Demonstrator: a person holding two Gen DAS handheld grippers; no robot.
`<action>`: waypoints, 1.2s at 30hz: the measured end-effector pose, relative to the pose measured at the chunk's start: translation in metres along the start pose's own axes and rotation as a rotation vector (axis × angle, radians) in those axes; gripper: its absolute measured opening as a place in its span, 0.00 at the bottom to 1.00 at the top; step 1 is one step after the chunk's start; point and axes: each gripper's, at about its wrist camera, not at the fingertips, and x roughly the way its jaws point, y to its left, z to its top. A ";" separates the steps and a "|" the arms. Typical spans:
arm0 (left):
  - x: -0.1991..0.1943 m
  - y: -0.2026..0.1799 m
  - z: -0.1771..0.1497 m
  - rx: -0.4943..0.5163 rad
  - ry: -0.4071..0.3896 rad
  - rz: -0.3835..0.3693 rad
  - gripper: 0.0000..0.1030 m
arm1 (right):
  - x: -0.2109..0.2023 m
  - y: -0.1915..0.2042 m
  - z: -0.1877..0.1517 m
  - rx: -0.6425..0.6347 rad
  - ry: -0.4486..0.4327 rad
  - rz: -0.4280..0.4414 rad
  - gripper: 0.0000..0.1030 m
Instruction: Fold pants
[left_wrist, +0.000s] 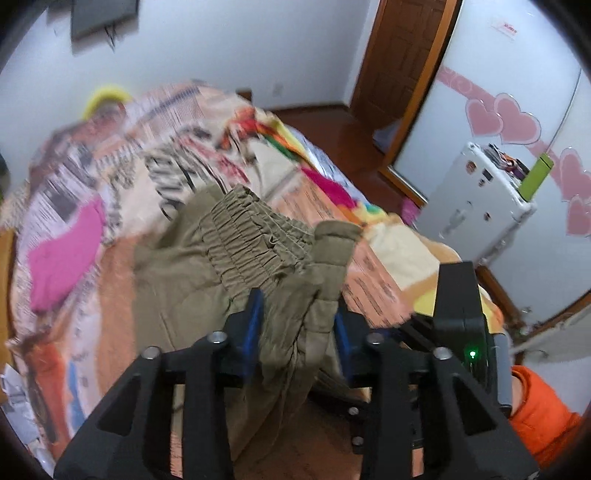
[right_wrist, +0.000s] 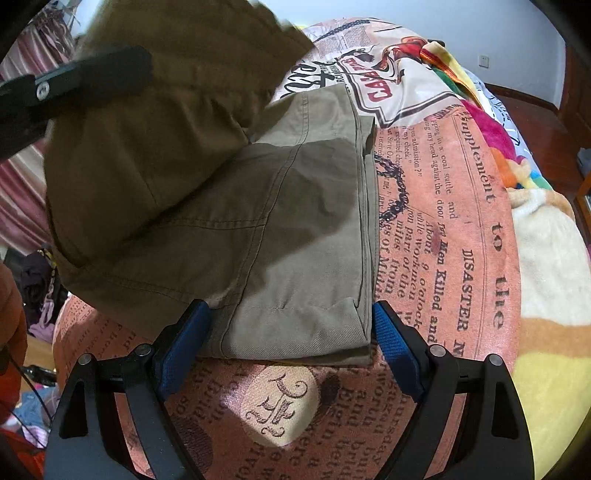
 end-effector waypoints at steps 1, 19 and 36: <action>0.002 0.001 0.000 -0.012 0.014 -0.020 0.50 | 0.000 0.000 0.000 0.000 0.000 0.000 0.84; 0.005 0.091 0.031 -0.116 -0.028 0.255 0.91 | 0.000 0.000 0.001 0.005 -0.004 0.000 0.84; 0.160 0.179 0.040 -0.162 0.360 0.342 1.00 | -0.004 -0.002 0.001 0.037 -0.007 0.000 0.84</action>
